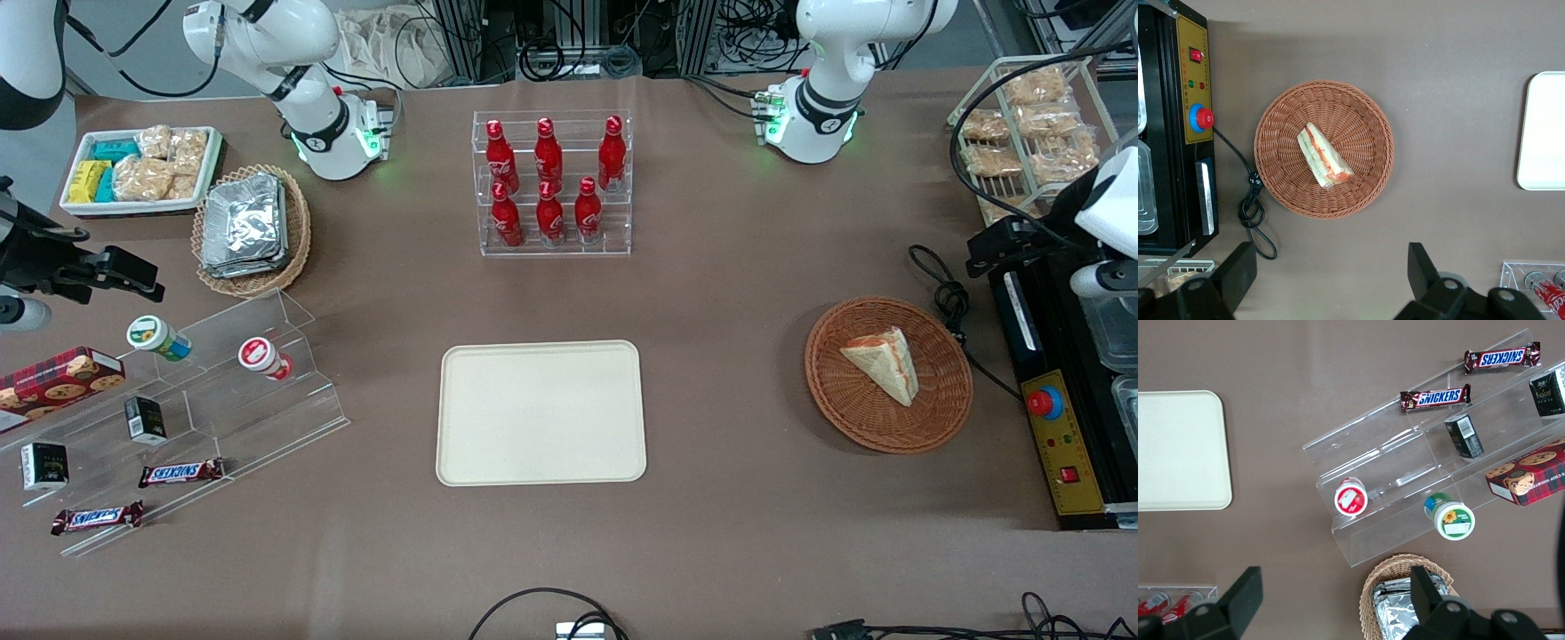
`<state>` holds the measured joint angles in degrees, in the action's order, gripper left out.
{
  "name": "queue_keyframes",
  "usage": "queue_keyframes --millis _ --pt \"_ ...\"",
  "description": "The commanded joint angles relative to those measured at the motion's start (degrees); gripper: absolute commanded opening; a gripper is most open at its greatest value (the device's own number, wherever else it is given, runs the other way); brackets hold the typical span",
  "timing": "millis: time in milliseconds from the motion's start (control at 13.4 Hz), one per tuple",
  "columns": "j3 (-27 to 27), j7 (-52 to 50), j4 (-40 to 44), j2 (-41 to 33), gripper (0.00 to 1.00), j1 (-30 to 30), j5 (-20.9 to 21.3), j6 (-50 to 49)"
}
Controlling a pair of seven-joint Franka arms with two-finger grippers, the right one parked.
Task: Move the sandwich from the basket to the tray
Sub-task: 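Move the left gripper down over the wrapped sandwich in the wicker basket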
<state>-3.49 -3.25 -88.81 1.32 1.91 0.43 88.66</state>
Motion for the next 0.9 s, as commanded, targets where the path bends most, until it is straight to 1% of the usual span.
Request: queue_keyframes --millis 0,299,449,599,823 --pt "-0.2 -1.4 1.6 0.7 1.00 -0.1 -0.3 -1.4" --pt "-0.1 -2.4 2.0 2.3 1.00 0.1 0.4 -1.2" --pt "0.0 -8.4 0.8 4.0 1.00 0.2 0.7 -0.6" --pt "0.1 -10.0 -2.8 4.1 1.00 0.4 0.3 2.5" --pt "1.8 -13.8 -12.0 2.3 1.00 0.4 0.6 11.2"
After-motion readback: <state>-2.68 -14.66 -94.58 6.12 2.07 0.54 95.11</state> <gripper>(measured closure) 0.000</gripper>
